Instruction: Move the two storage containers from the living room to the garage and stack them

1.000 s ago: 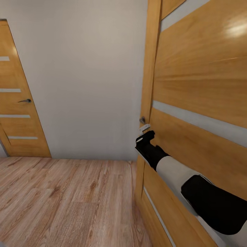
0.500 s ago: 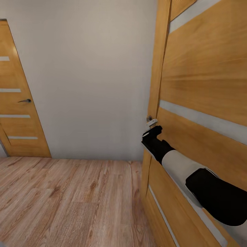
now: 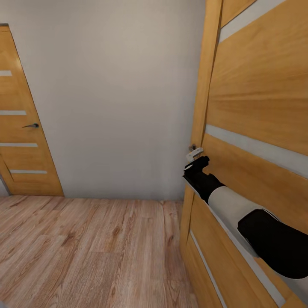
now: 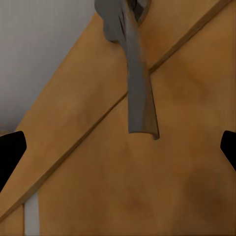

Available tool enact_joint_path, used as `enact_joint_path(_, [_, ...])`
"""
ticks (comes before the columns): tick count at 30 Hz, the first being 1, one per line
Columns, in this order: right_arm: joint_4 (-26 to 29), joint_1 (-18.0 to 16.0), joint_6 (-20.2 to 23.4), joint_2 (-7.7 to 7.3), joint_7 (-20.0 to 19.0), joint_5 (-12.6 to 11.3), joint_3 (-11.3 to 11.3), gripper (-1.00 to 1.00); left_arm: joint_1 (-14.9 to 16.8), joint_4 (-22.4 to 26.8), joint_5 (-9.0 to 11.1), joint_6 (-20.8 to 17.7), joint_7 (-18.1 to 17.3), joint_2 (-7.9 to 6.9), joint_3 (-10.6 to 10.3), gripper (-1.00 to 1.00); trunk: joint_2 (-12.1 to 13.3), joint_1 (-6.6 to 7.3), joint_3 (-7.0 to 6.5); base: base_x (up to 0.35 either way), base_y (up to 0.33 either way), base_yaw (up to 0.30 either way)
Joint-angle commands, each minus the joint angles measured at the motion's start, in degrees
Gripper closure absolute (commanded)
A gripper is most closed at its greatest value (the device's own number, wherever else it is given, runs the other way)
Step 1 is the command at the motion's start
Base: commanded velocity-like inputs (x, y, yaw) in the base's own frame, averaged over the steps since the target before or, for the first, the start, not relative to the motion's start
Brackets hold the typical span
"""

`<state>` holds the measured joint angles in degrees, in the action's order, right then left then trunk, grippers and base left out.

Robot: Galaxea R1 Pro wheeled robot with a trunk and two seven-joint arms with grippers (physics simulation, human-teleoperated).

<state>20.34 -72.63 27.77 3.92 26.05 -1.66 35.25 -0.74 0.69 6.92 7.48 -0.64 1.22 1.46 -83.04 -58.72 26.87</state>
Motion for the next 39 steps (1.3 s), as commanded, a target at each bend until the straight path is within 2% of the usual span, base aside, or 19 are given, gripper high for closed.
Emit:
enact_joint_path(1, [-0.02, -0.06, 0.8, -0.2, 0.41, 0.26, 0.1, -1.0, -0.04, 0.1, 0.46, 0.08, -0.07, 0.01, 0.12, -1.0, -0.03, 0.0, 0.05, 0.0, 0.0, 0.0])
enact_joint_path(17, [0.02, -0.06, 0.74, -1.46, 0.41, 0.26, -0.14, -1.0, -0.06, 0.1, 0.46, 0.08, -0.08, 0.01, 0.12, -1.0, -0.03, 0.0, 0.05, 0.0, 0.0, 0.0])
enact_joint_path(26, [0.05, -0.06, 0.71, -3.34, 0.41, 0.26, -0.18, -1.0, -0.06, 0.1, 0.46, 0.08, -0.08, 0.01, 0.12, -1.0, -0.03, 0.0, 0.05, 0.0, 0.0, 0.0])
enact_joint_path(39, [0.05, -0.06, 0.71, -4.86, 0.41, 0.25, -0.18, -1.0, -0.06, 0.1, 0.46, 0.08, -0.08, 0.01, 0.14, -1.0, -0.03, 0.0, 0.05, 0.0, 0.0, 0.0])
